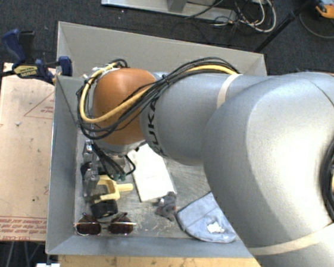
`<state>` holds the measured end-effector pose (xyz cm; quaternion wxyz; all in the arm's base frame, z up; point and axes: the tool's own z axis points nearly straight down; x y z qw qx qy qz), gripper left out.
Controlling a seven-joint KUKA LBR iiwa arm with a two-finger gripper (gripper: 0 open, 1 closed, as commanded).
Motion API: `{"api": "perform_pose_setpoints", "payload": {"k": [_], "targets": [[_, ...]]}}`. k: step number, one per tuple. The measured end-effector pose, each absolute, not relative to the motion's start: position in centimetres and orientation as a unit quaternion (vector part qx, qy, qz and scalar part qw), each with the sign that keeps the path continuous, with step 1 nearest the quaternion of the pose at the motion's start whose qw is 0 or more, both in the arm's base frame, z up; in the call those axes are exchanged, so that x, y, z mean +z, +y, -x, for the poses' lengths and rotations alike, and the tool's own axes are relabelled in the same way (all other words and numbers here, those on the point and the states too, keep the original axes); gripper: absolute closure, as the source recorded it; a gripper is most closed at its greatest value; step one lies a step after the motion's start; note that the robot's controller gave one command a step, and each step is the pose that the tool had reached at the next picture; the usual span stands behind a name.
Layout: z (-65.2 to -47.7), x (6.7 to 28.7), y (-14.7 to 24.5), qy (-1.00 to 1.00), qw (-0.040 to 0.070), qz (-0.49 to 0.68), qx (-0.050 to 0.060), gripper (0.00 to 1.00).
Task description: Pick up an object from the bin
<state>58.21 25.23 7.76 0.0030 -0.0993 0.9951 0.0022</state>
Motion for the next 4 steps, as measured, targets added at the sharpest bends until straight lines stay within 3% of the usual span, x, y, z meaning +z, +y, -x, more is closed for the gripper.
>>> {"api": "perform_pose_setpoints", "payload": {"k": [3, 4], "targets": [[-58.1, 11.1, 25.2, 0.995, -0.001, 0.099, 0.0, 1.0], [-57.9, 13.2, 25.1, 0.995, -0.004, 0.099, -0.001, 1.0]]}}
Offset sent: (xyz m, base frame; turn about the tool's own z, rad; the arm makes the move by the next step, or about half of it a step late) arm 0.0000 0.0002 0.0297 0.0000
